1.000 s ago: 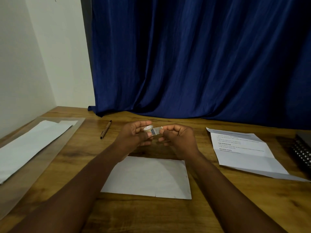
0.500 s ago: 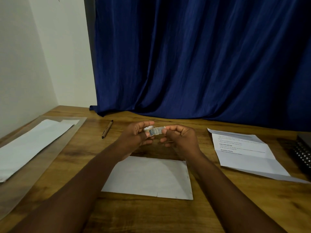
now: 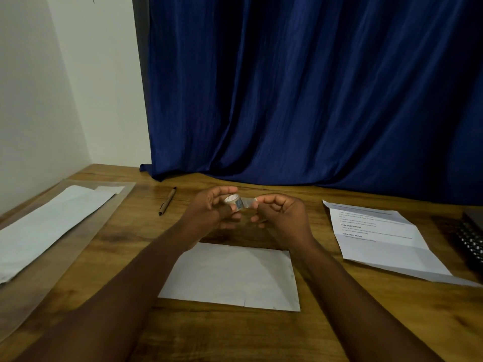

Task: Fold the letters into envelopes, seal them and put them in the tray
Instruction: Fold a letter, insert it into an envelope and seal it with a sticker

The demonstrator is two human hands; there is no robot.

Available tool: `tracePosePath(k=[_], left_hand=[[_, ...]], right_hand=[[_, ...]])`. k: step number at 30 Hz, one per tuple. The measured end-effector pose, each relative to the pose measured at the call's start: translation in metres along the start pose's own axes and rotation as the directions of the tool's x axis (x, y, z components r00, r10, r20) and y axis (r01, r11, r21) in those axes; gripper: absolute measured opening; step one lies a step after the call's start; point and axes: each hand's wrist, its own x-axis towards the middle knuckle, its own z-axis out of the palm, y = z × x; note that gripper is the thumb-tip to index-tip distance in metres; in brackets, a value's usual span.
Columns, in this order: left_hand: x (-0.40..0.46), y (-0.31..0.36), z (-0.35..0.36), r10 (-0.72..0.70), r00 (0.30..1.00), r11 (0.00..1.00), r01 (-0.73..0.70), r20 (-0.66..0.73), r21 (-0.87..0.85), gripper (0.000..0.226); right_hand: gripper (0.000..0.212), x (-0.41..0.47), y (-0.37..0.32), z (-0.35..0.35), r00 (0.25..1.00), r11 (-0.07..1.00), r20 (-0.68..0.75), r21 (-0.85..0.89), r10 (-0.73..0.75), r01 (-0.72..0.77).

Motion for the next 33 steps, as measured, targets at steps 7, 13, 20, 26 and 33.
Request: tracePosePath(k=[7,13,20,26,33], left_hand=[[-0.001,0.009,0.003,-0.117,0.993,0.918,0.105,-0.007,-0.383,0.027],[-0.001,0.012,0.005,-0.171,0.984,0.882,0.134,-0.043,-0.451,0.017],[-0.002,0.010,0.004,-0.200,0.979,0.923,0.176,-0.036,-0.341,0.023],[-0.004,0.012,0.004,-0.142,0.990,0.937,0.128,-0.022,-0.324,0.028],[-0.005,0.012,0.005,-0.149,0.989,0.921,0.132,-0.019,-0.367,0.025]], right_hand=[[0.017,-0.004,0.015,-0.003,0.917,0.804,0.220,-0.443,-0.332,0.397],[0.026,-0.006,0.011,-0.004,0.797,0.556,0.345,-0.579,-0.496,0.597],[0.022,-0.006,0.010,-0.001,0.771,0.484,0.385,-0.613,-0.508,0.625],[0.030,-0.005,0.008,-0.002,0.759,0.484,0.383,-0.599,-0.527,0.638],[0.028,-0.004,0.011,0.001,0.796,0.617,0.287,-0.513,-0.532,0.597]])
